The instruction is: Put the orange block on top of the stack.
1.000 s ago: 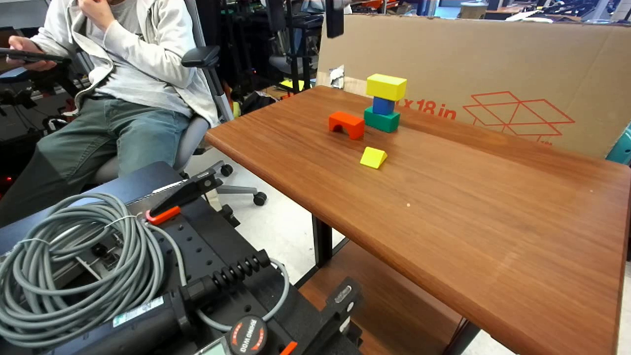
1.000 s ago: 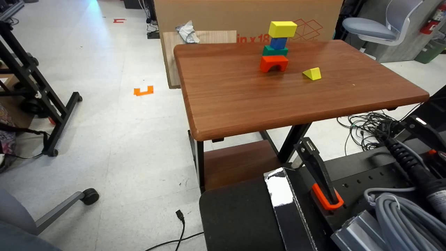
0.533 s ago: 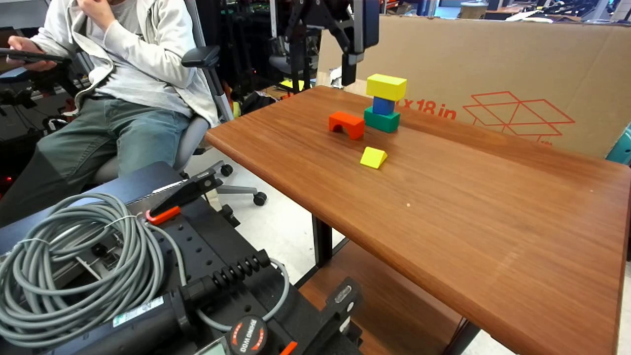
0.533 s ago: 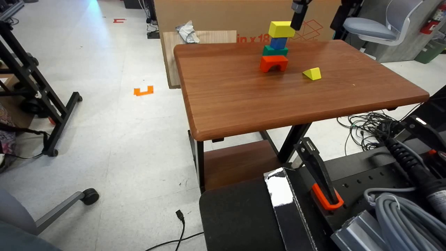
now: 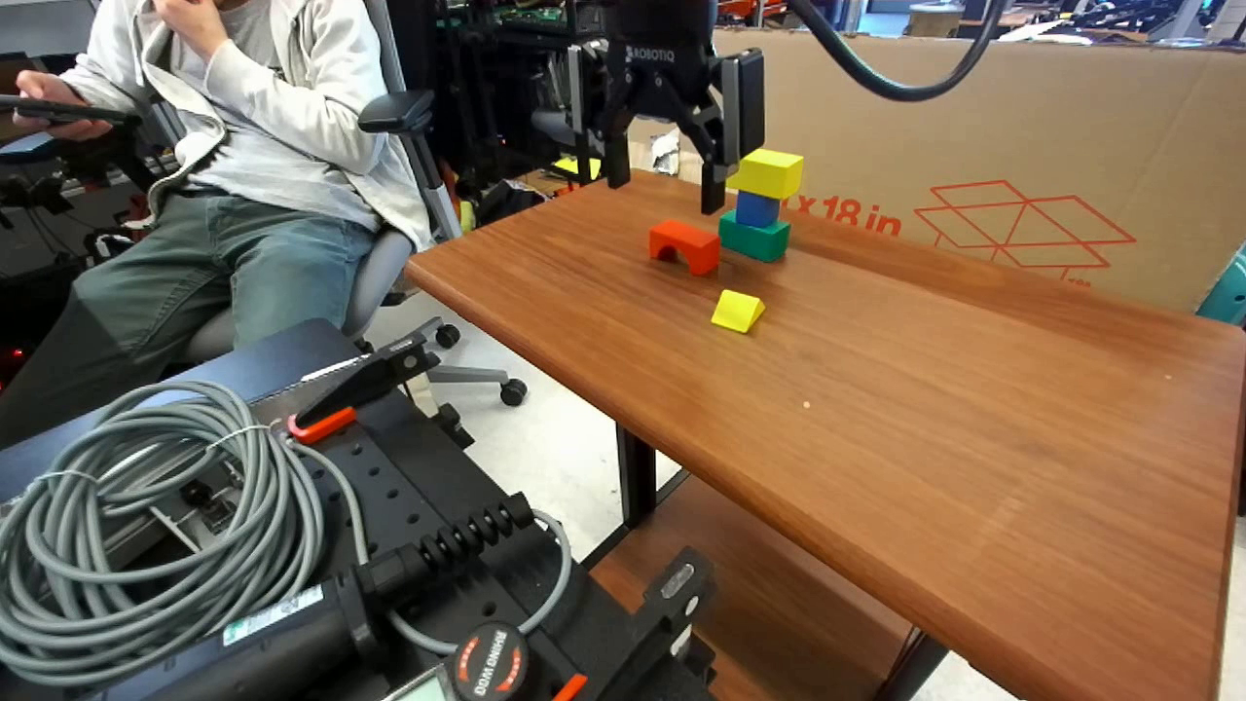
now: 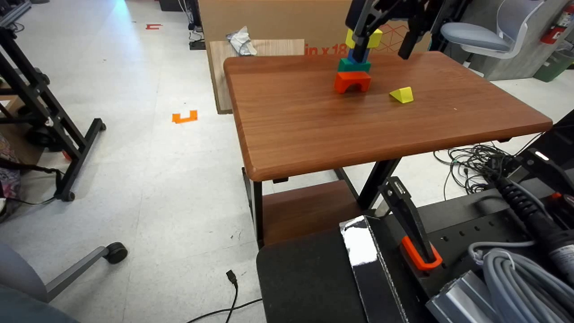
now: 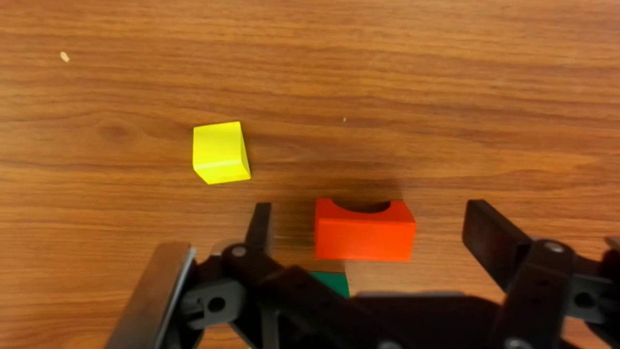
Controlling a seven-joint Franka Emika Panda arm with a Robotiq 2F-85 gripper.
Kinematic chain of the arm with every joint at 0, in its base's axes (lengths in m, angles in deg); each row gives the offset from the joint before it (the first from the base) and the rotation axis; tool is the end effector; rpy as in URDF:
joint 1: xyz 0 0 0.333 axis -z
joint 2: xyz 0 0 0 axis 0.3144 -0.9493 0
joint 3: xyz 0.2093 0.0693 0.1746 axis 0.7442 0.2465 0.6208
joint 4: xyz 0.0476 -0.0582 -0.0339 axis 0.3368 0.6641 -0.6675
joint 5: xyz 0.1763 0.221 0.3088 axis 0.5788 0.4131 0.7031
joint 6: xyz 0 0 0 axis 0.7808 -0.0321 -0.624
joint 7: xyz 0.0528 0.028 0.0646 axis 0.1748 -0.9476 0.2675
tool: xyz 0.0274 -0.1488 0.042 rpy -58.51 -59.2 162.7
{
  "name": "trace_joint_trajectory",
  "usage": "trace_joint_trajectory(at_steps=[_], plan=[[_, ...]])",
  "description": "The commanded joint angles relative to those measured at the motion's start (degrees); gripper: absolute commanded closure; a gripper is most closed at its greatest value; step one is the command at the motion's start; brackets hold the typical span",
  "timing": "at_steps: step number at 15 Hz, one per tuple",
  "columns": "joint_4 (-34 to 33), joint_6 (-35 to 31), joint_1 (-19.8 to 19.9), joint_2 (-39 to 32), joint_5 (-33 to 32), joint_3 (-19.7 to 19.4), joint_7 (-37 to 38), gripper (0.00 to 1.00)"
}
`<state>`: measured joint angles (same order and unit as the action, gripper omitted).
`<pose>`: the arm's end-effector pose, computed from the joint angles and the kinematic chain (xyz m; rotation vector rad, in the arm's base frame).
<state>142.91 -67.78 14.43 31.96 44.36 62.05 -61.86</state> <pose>0.5510 0.0763 0.1136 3.1258 0.1575 0.1036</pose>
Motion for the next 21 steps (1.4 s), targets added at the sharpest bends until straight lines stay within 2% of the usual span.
trace_joint_trajectory(at_steps=[1,17,18,19,21], plan=[[-2.1,-3.8,-1.9,-3.9,-1.6,-1.7,0.7,0.0],[-11.1,-1.4,-3.3,-12.1,0.0,-1.7,1.7,0.0],[-11.6,-1.2,-4.0,-12.6,-0.4,-2.3,2.7,0.25],[-12.1,-0.4,-4.7,-12.9,-0.6,-2.9,3.9,0.26],[-12.6,0.7,-5.5,-12.9,-0.4,-3.6,5.6,0.42]])
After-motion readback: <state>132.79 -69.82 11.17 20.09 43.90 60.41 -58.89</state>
